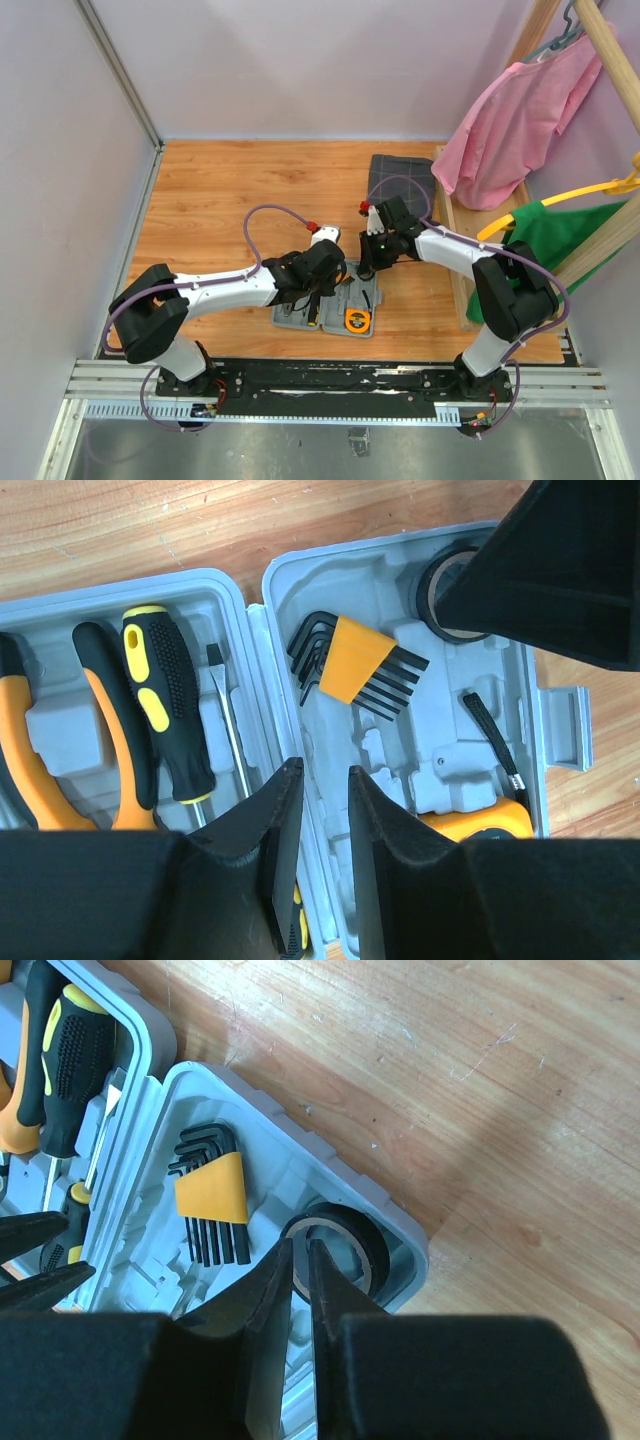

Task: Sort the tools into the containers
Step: Adjust the engineering item in the storage box.

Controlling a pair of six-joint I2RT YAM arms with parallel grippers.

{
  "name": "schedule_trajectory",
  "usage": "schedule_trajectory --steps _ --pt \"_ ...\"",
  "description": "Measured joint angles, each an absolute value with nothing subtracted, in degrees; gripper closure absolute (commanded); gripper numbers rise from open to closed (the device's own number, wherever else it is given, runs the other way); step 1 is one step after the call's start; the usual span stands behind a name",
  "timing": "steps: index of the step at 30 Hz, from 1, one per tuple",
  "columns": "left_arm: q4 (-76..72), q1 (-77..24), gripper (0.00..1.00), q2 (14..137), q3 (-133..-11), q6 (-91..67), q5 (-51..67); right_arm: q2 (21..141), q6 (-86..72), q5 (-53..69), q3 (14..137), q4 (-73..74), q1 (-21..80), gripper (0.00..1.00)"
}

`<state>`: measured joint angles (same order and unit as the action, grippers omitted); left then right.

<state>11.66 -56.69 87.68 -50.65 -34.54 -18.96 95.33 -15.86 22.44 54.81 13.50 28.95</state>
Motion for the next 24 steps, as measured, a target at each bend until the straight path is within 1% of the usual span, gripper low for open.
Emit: schedule_trajectory --steps 7,13,18,24 --pt "11.66 -56.69 0.71 87.68 -50.65 -34.54 -18.96 95.35 -15.29 20.73 55.46 14.98 29.21 0.86" --pt "11.57 -56.69 0.72 87.68 -50.54 -34.54 -18.98 93.21 -15.05 18.81 55.68 16.75 29.21 0.79" --pt "10.83 -56.69 0.69 87.68 -50.33 -34.54 -18.96 88.58 -14.76 16.86 55.94 17.98 29.21 0.81" --pt "9.26 -56.47 0.69 89.80 -52.88 -34.52 -17.91 87.85 -13.67 13.21 56.77 19.40 29.21 0.85"
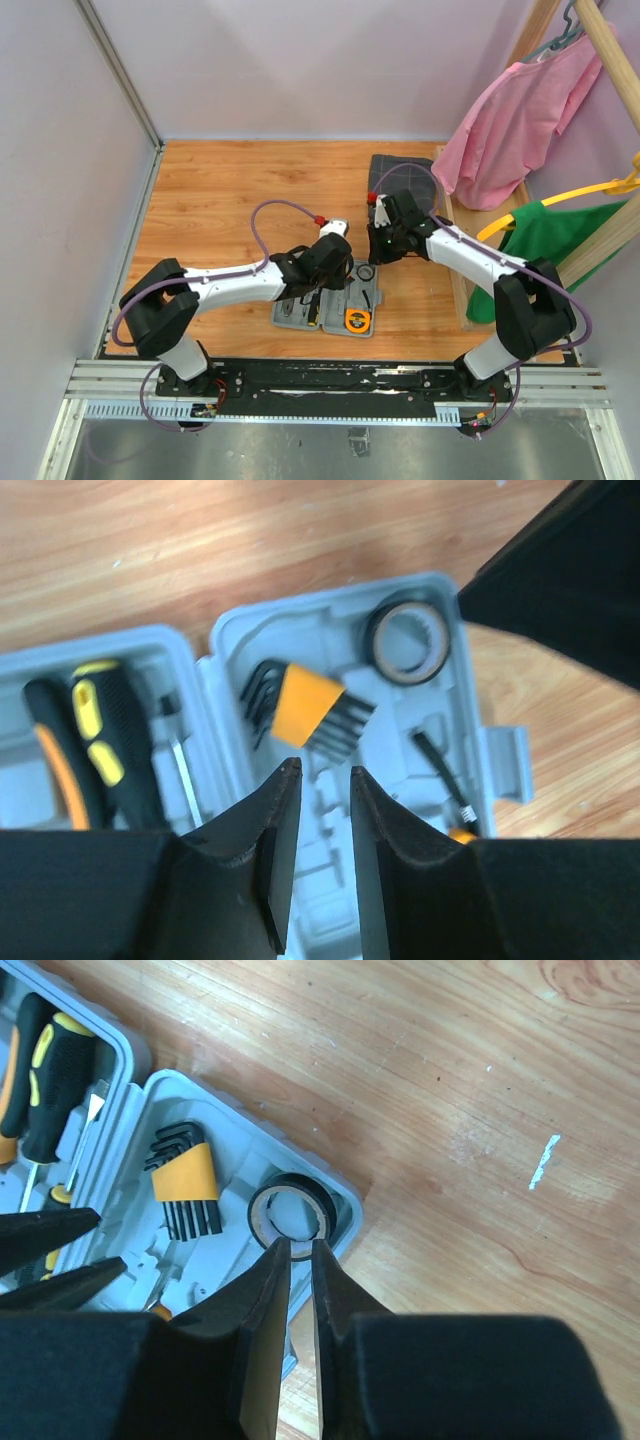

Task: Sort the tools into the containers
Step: Adjust the engineering item in the storage box.

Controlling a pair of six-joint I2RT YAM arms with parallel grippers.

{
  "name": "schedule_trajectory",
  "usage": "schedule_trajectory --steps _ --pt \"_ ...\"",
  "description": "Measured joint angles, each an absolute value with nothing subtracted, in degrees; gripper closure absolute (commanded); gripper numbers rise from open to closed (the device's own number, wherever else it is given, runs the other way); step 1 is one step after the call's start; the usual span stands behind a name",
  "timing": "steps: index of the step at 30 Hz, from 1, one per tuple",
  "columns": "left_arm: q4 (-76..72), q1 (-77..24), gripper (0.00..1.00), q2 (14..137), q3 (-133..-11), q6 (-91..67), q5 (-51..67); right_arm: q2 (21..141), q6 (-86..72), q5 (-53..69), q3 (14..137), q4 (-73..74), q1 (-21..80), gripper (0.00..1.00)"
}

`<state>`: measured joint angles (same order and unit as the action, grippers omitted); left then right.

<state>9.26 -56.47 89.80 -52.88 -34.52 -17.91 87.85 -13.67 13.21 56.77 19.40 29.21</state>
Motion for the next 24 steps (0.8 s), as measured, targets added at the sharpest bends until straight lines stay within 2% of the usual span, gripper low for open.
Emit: schedule_trajectory --steps 10,24 --pt "5.74 -56.31 0.69 99.46 -61.25 -35.81 -15.49 91.83 -12.97 12.45 57.08 19.64 29.21 0.87" --pt "4.97 -55.09 0.74 103.31 -61.76 -37.93 -15.29 94.04 -12.97 12.47 57.41 19.42 29.21 0.88"
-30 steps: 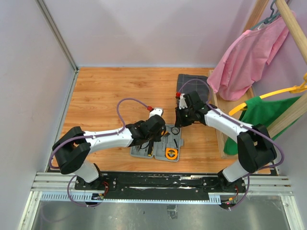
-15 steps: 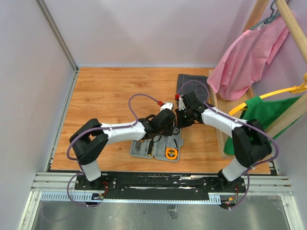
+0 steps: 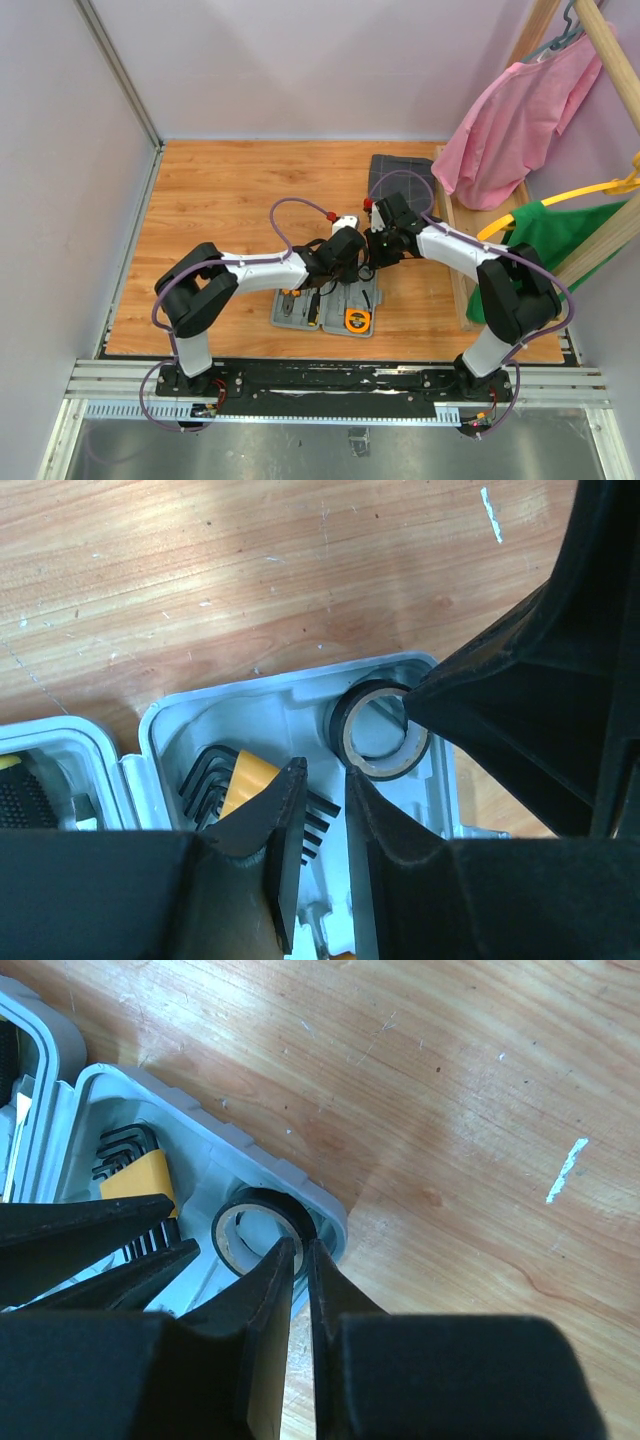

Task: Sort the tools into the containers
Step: Adjust the engineering item in the storage box.

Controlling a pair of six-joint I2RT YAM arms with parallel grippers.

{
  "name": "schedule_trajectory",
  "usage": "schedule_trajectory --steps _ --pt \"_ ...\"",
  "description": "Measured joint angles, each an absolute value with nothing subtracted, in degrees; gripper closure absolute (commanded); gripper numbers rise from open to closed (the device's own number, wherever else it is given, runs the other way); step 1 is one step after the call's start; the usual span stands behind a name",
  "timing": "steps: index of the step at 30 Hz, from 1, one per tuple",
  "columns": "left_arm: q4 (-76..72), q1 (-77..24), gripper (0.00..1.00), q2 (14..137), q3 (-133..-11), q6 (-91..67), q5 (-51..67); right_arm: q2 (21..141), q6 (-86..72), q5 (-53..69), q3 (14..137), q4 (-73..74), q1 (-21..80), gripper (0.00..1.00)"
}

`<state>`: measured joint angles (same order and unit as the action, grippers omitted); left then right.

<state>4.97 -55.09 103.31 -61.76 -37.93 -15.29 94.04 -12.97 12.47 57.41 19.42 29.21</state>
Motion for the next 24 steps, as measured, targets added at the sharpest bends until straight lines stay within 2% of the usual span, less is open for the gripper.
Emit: schedule_trajectory --steps 18,24 --pt "3.46 -54.17 0.80 107.20 -64.55 -36.36 -14.74 94.96 -12.99 12.93 57.39 18.68 29.21 0.89" --pt "3.49 -54.13 0.91 108.14 -65.60 -36.05 -14.44 94.96 -12.97 12.99 57.36 18.63 29.21 0.89"
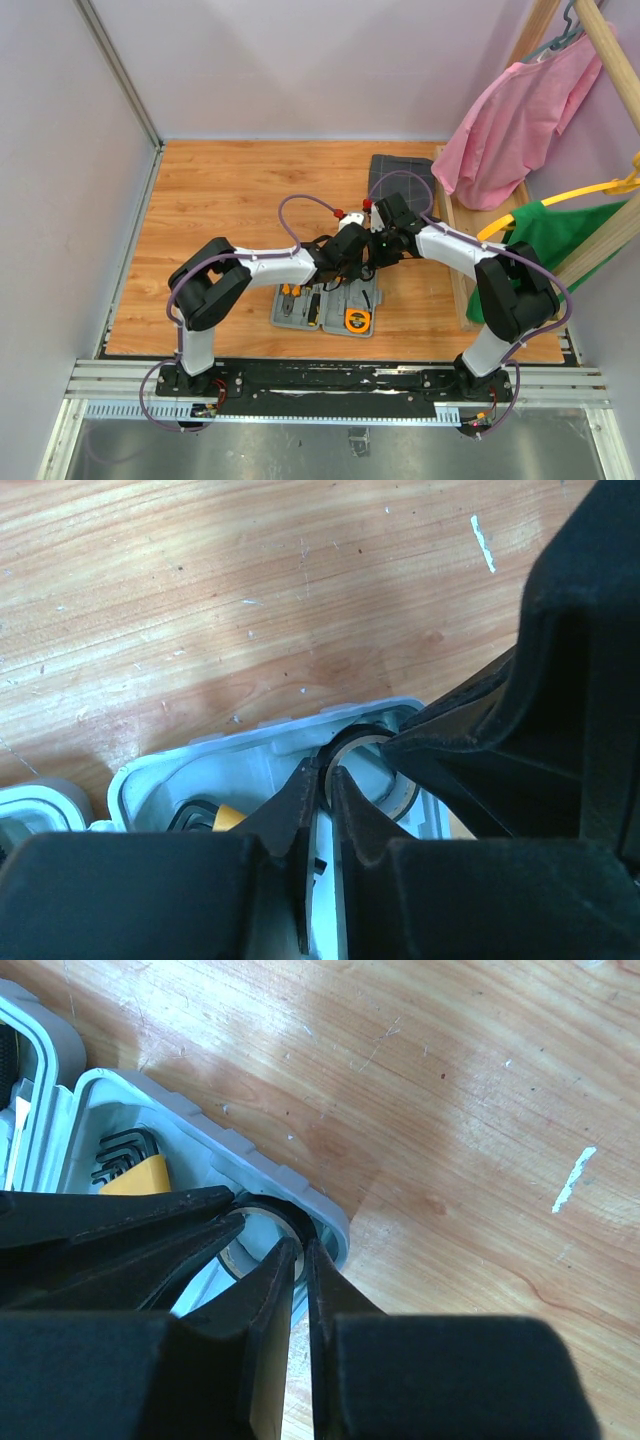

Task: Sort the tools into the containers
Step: Adjust the engineering item in the storage box.

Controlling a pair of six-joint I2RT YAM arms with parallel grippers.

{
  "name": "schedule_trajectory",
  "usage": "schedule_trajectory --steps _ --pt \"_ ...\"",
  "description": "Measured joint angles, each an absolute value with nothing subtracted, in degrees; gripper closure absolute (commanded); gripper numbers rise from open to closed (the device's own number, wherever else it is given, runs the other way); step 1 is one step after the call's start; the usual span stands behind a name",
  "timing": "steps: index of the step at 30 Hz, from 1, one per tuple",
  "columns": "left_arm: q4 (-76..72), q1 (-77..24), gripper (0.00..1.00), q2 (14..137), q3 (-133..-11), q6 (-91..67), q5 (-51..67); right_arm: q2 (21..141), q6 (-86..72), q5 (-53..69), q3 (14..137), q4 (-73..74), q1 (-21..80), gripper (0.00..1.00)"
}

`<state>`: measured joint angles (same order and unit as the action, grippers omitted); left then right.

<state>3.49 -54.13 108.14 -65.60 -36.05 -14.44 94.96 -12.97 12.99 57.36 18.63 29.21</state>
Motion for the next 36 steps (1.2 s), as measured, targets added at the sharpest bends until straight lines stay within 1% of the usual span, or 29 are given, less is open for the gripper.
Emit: schedule_trajectory --steps 4,7,13,18,23,26,30,36 --pt "3.53 -54.13 0.96 108.29 -65.69 -35.81 -14.37 94.96 -12.99 13.02 57.36 18.57 29.21 0.90" --pt "3.60 -54.13 0.99 108.31 -65.71 -35.77 -14.31 95.18 -13.02 12.97 57.36 18.50 29.21 0.92" --pt "3.49 -54.08 1.00 108.99 -65.78 -35.81 -13.96 96.25 -13.23 12.38 57.39 17.91 29.21 0.96" --pt "3.46 -54.06 0.99 109.01 -65.80 -35.75 -13.30 96.33 -13.32 11.97 57.36 17.91 29.21 0.97" --pt "2.87 -53.95 0.99 109.01 -65.45 -35.31 -12.67 95.83 -13.52 11.92 56.31 16.73 29.21 0.95" --pt "2.35 -53.87 1.00 108.90 -65.06 -35.09 -12.36 94.70 -13.58 12.01 54.85 15.11 29.21 0.92" --pt "2.07 -53.80 0.99 108.81 -64.88 -34.94 -12.10 92.77 -13.67 12.53 53.08 13.74 29.21 0.91" --pt "1.98 -53.80 0.99 108.81 -64.88 -34.92 -12.10 88.99 -13.72 13.43 51.79 15.70 29.21 0.91"
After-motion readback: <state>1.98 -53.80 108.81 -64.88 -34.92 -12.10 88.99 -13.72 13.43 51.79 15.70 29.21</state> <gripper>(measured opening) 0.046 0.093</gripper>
